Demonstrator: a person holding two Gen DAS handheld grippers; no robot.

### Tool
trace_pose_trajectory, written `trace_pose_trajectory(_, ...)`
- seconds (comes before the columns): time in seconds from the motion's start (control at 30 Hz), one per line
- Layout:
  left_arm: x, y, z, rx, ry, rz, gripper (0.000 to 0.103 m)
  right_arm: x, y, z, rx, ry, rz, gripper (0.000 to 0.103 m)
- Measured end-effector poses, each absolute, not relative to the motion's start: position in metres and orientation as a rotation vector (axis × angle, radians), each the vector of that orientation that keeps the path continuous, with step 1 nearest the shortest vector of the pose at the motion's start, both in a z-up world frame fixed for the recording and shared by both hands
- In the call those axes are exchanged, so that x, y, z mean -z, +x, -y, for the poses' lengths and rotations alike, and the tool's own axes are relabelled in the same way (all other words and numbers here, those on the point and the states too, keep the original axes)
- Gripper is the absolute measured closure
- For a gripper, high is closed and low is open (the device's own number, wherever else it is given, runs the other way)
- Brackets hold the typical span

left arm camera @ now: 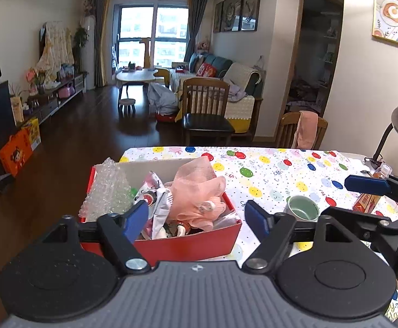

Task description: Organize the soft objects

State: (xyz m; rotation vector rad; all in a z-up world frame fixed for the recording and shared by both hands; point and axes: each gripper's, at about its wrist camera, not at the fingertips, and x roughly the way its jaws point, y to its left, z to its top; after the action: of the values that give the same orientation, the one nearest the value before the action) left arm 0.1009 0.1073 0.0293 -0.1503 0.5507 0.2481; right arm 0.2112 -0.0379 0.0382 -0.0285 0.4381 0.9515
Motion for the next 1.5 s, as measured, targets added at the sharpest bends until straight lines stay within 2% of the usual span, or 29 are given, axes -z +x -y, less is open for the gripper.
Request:
trace_pose_trajectory(0.27, -0.030, 0.096, -0.088, -0.243, -0.146, -0.521, 0.016, -0.036, 0.203, 0.061, -0.917, 0.002, -0.426, 0.000)
trace_pose_trajectory(0.4, -0.028, 0.097, -0.080, -0.235, -0.144, -0.525, 0.001, -0.035, 0.200, 0.073, -0.896, 0.028, -0.421, 0.000)
trace_pose_trajectory(0.97, -0.028, 0.097, -0.060, -0.185, -0.120, -0.462, 0.001, -0.032, 0.196, 0.096, -0.821, 0.068, -0.399, 0.000)
trace_pose_trajectory(1.5, -0.028, 0.102, -0.061, -0.194, -0.113, -0.475, 0.001, -0.029, 0.193, 0.097, -0.770, 0.084, -0.381, 0.000)
